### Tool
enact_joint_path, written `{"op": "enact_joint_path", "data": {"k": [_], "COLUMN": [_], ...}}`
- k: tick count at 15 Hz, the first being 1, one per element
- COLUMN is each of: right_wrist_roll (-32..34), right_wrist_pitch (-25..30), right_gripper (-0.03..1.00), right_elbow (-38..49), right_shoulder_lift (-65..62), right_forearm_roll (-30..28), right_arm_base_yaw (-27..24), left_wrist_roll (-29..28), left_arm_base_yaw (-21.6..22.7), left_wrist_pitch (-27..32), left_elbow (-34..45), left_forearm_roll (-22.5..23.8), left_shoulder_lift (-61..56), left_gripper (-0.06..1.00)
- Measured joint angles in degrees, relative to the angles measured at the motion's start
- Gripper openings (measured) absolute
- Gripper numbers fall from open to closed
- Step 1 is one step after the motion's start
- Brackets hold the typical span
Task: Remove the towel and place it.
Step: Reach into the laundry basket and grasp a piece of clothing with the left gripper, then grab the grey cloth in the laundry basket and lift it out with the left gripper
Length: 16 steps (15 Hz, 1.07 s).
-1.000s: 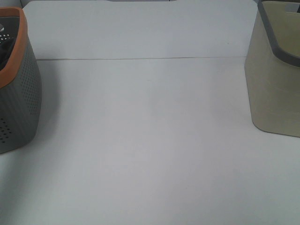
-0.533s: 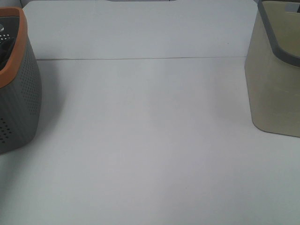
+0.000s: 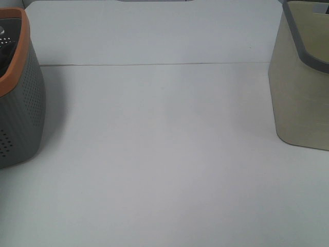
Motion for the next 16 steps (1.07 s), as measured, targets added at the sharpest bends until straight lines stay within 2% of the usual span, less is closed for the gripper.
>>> {"op": "enact_joint_path", "data": {"k": [2,3,6,9,11,14,16], "right_wrist_roll": [0.00,0.00,0.00,0.00,0.00,0.00,0.00], "right_wrist_pitch": [0.00,0.00,0.00,0.00,0.00,0.00,0.00], "right_gripper": [0.54,0.54,0.54,0.54,0.54,0.54,0.54], "right_elbow": [0.00,0.00,0.00,0.00,0.00,0.00,0.00], "right_shoulder_lift": [0.00,0.00,0.00,0.00,0.00,0.00,0.00], "right_forearm_roll": [0.00,0.00,0.00,0.00,0.00,0.00,0.00], "right_arm_base_yaw": [0.00,0.00,0.00,0.00,0.00,0.00,0.00], "left_wrist_roll": [1.03,2.29,4.53,4.93,4.93,4.47,2.06], "left_arm_base_yaw": [0.00,-0.17,-1.89,-3.04,-3.15,-3.15,-3.15], "left_wrist_pitch": [-7.91,-9.97,-10.83,-10.89,-10.89,-10.26,-8.88], "left_elbow": [0.00,0.00,0.00,0.00,0.00,0.00,0.00], "left_forearm_roll": [0.86,0.86,0.80,-0.17,-0.23,0.40,0.57], "left_shoulder_lift": [3.15,4.70,9.28,12.32,13.24,13.46,13.46], "left_gripper": [0.99,0.99,0.97,0.89,0.75,0.44,0.32]}}
